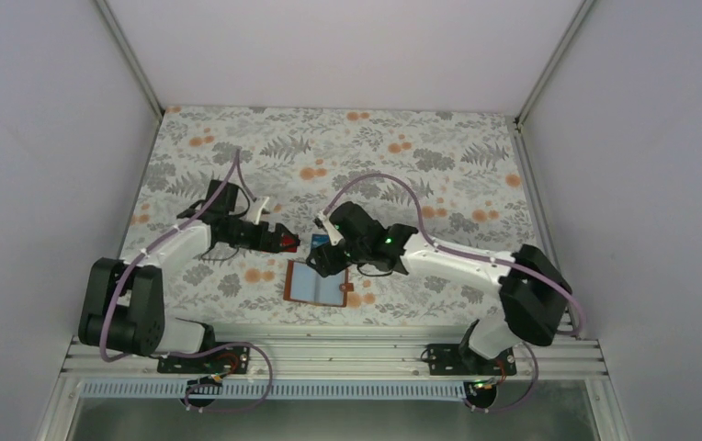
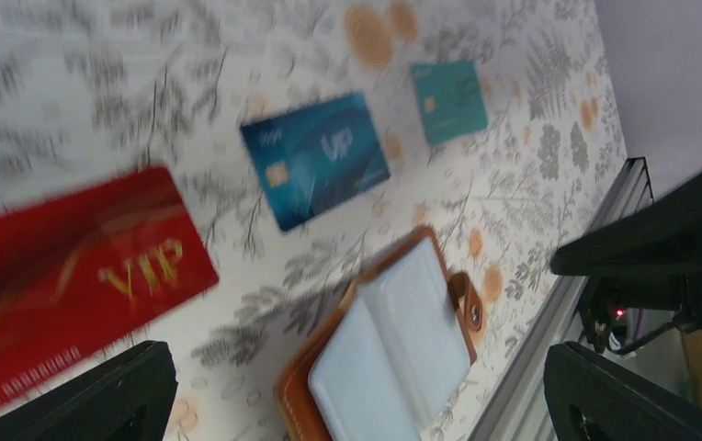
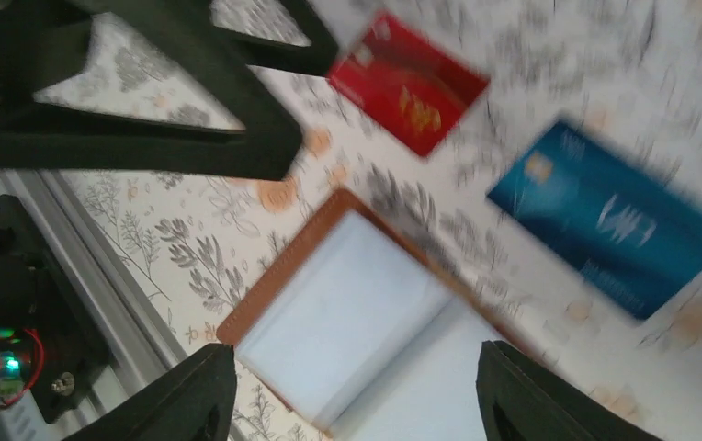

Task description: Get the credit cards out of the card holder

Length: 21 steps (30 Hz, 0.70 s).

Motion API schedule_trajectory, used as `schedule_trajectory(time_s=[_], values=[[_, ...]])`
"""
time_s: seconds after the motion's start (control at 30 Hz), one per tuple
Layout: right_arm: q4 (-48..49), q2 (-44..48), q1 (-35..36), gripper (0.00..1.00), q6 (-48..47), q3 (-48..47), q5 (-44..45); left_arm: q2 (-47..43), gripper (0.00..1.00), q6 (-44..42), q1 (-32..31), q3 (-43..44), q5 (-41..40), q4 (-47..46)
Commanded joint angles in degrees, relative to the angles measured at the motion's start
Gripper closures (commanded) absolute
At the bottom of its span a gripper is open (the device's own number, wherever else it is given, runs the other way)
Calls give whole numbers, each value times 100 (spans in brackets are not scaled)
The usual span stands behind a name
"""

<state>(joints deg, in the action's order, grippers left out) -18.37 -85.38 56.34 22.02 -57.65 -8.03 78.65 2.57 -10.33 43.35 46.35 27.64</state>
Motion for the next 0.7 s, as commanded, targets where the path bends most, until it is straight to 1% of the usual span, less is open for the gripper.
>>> schedule_trajectory(time_s=[0.0,0.07,0.13,0.23,0.3,0.4,0.47,0.6,0.67], values=[[168,-336,-211,36,1408,242,-863,149,0,793,22,-415,195,-576],[315,-366,-308,42,1621,470,-1037,254,1,1133,9,-676,605,-813],[306,-451,-384,49,1730,660,-1144,335,5,1400,-65,-995,941,-1099],[280,-515,-395,55,1773,792,-1202,510,14,1303,-185,-1076,746,-1047],[294,-542,-403,56,1804,873,-1234,602,22,1361,-236,-1194,787,-1129],[316,-641,-413,57,1802,965,-1240,804,25,1521,-426,-1351,969,-1342],[331,-745,-429,58,1799,990,-1247,935,30,1536,-537,-1341,1007,-1375],[417,-869,-446,58,1827,1032,-1266,1077,41,1592,-606,-1352,1065,-1399],[437,-933,-462,57,1808,1023,-1268,1139,48,1612,-610,-1356,1067,-1454]])
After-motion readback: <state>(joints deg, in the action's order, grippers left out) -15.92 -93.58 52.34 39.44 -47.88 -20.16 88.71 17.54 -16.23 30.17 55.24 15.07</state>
